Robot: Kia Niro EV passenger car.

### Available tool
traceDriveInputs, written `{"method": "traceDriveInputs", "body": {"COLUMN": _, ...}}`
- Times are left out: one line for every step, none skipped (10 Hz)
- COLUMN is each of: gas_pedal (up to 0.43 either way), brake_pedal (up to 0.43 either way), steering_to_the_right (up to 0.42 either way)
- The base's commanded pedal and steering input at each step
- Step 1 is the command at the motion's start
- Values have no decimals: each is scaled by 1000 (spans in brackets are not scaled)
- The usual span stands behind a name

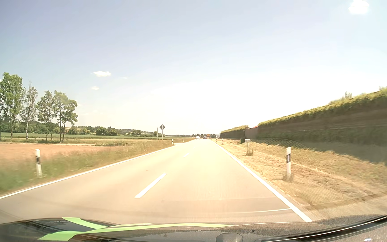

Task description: Follow the waypoints while adhering to traffic rules and regulations

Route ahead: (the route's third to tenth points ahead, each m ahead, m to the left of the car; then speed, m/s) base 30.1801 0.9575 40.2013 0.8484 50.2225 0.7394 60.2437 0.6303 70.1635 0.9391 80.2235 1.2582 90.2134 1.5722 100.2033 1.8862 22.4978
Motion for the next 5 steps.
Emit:
{"method": "traceDriveInputs", "body": {"gas_pedal": 240, "brake_pedal": 0, "steering_to_the_right": -4}}
{"method": "traceDriveInputs", "body": {"gas_pedal": 248, "brake_pedal": 0, "steering_to_the_right": -4}}
{"method": "traceDriveInputs", "body": {"gas_pedal": 260, "brake_pedal": 0, "steering_to_the_right": -4}}
{"method": "traceDriveInputs", "body": {"gas_pedal": 268, "brake_pedal": 0, "steering_to_the_right": -4}}
{"method": "traceDriveInputs", "body": {"gas_pedal": 280, "brake_pedal": 0, "steering_to_the_right": -3}}
